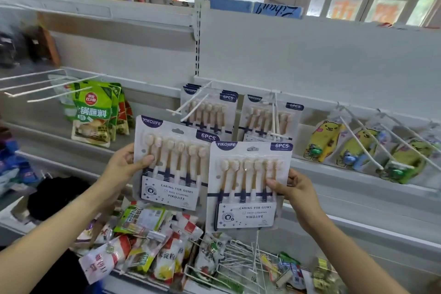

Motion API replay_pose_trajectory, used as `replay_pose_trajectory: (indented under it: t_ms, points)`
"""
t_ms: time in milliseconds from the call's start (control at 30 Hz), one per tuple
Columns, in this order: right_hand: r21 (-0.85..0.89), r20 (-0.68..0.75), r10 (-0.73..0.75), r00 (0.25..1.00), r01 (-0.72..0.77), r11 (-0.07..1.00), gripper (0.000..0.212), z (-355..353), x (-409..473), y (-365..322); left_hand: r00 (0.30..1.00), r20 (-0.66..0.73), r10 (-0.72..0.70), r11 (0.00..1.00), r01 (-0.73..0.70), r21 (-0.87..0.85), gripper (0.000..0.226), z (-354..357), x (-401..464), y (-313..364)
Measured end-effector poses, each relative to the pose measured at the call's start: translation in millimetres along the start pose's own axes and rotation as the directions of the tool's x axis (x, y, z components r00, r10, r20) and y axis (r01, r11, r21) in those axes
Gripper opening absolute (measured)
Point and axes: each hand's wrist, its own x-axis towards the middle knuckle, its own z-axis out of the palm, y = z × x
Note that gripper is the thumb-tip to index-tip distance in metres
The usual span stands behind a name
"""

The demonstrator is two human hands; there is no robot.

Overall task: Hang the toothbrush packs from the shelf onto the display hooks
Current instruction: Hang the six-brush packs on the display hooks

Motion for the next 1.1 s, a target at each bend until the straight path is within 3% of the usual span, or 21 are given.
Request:
replay_pose_trajectory:
  t_ms: [67,300,600,800,933,1033,1100]
  points:
    - [-0.002,-0.013,-0.004,1.0,0.003,1.0,0.025,1.4,-4.4,-0.2,1.0,-0.009,0.012,1.0,-0.012,-0.02,0.042,0.3,3.5,0.7]
    - [-0.001,-0.046,0.001,0.999,-0.001,1.0,0.024,4.2,-17.7,-0.5,1.0,-0.014,0.023,1.0,-0.023,-0.005,0.025,13.2,16.2,9.2]
    - [-0.019,-0.076,-0.001,0.997,-0.001,1.0,0.028,-0.7,-31.5,-6.1,1.0,0.006,-0.019,1.0,0.019,0.002,0.019,25.1,49.9,-3.7]
    - [-0.019,-0.091,-0.013,0.996,0.011,1.0,0.028,1.9,-38.0,-11.2,0.998,0.018,-0.066,0.998,0.066,0.019,0.029,42.8,98.2,-7.8]
    - [-0.026,-0.1,-0.009,0.995,0.006,1.0,0.032,6.0,-41.1,-11.5,0.997,0.013,-0.074,0.995,0.073,0.064,0.004,56.9,132.2,-16.1]
    - [-0.044,-0.119,-0.001,0.993,-0.004,0.999,0.034,9.1,-42.0,-11.6,0.996,0.005,-0.09,0.992,0.089,0.094,0.017,60.7,154.7,-24.2]
    - [-0.064,-0.136,0.0,0.991,-0.009,0.998,0.034,10.1,-42.4,-11.0,0.995,0.016,-0.098,0.991,0.097,0.097,0.014,62.4,165.8,-28.8]
